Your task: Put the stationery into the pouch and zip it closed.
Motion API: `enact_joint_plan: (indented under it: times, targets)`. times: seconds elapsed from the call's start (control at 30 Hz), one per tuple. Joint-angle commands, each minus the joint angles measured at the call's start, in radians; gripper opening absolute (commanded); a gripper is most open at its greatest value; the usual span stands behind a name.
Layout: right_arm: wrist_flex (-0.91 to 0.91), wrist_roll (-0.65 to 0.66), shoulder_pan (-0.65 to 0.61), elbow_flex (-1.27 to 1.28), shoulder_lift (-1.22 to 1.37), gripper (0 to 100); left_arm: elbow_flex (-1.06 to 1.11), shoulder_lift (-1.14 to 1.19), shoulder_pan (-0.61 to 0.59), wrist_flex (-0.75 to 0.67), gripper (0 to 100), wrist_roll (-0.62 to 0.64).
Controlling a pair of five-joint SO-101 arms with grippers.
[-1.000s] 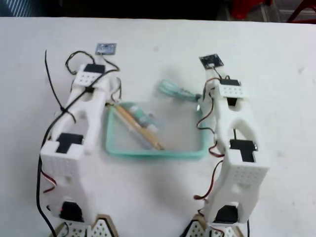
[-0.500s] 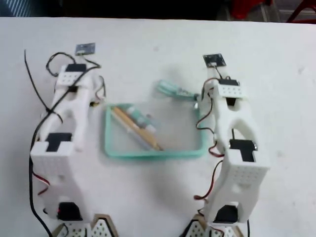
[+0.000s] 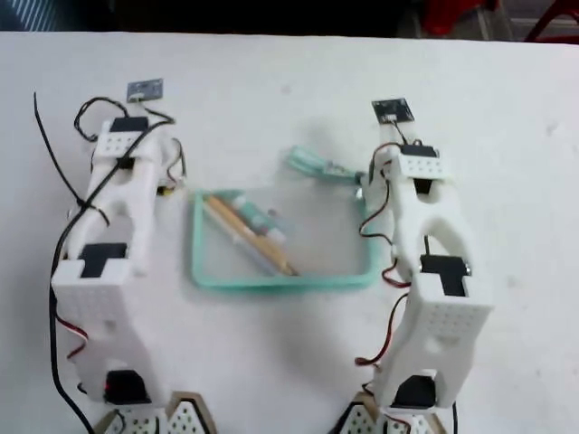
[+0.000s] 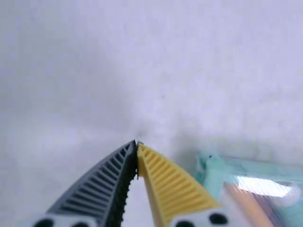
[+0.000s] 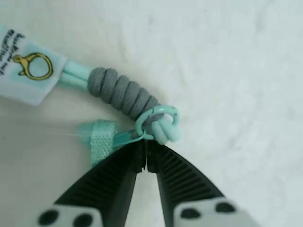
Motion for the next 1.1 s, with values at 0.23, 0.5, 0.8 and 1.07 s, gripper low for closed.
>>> enact_joint_plan:
  times: [0.23, 0.5, 0.8, 1.07]
  targets:
    - [-0.012, -0.008, -0.002, -0.008, -0.114, 1.7, -0.037, -0.139, -0.01, 0.098, 2, -0.002]
    - [0.007, -0.005, -0.002, -0.008, -0.176, 1.7, 0.055, -0.239, -0.042, 0.041, 2, 0.005]
    - [0.077, 0.0, -0.004, -0.008, -0.245, 1.7, 0.425, -0.604, 0.041, -0.18, 2, -0.002]
    - [0.09, -0.003, -0.002, -0.008, -0.263, 1.7, 0.902, -1.04, 0.044, -0.585, 2, -0.123]
